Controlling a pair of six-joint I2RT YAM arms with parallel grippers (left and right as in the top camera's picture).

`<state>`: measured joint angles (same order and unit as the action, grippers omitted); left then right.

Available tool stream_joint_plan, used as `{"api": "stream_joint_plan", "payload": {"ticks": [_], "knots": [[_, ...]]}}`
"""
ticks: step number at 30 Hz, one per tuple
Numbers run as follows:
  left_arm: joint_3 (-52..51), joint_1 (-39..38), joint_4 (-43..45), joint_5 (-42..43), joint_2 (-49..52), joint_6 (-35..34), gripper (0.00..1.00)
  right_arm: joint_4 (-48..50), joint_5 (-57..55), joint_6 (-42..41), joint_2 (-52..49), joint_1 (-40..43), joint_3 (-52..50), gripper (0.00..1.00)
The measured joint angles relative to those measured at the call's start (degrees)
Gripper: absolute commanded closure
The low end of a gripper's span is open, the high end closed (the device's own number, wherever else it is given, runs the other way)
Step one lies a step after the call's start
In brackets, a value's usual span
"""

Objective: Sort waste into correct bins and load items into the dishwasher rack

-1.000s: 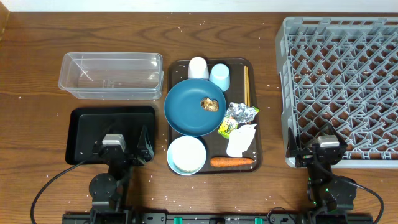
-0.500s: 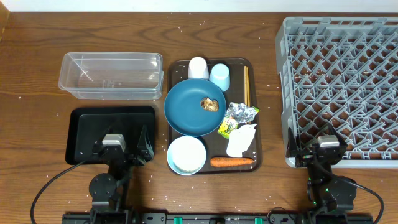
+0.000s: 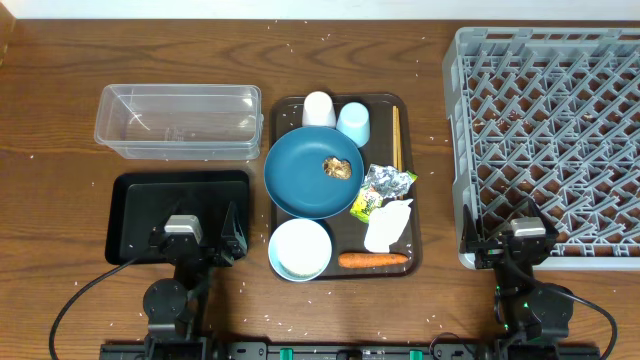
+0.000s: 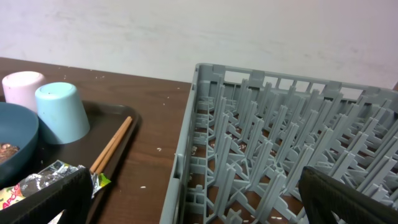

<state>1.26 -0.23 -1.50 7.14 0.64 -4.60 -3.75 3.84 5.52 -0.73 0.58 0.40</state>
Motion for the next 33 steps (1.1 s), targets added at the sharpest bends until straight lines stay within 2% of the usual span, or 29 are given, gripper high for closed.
{"api": "stream_joint_plan", "payload": {"ticks": [26,30,33], "knots": [[0.0,0.0,0.02,0.26,-0.02,-0.13,0.02,0.0,0.0,0.0,0.0,0.0,-0.02,0.01],[0.0,0.0,0.46,3.78,-0.02,-2.95,0.02,0.0,0.0,0.0,0.0,0.0,0.0,0.01],[0.0,0.0,0.92,9.35,-0.02,-7.8,0.02,0.0,0.0,0.0,0.0,0.0,0.0,0.01]]}}
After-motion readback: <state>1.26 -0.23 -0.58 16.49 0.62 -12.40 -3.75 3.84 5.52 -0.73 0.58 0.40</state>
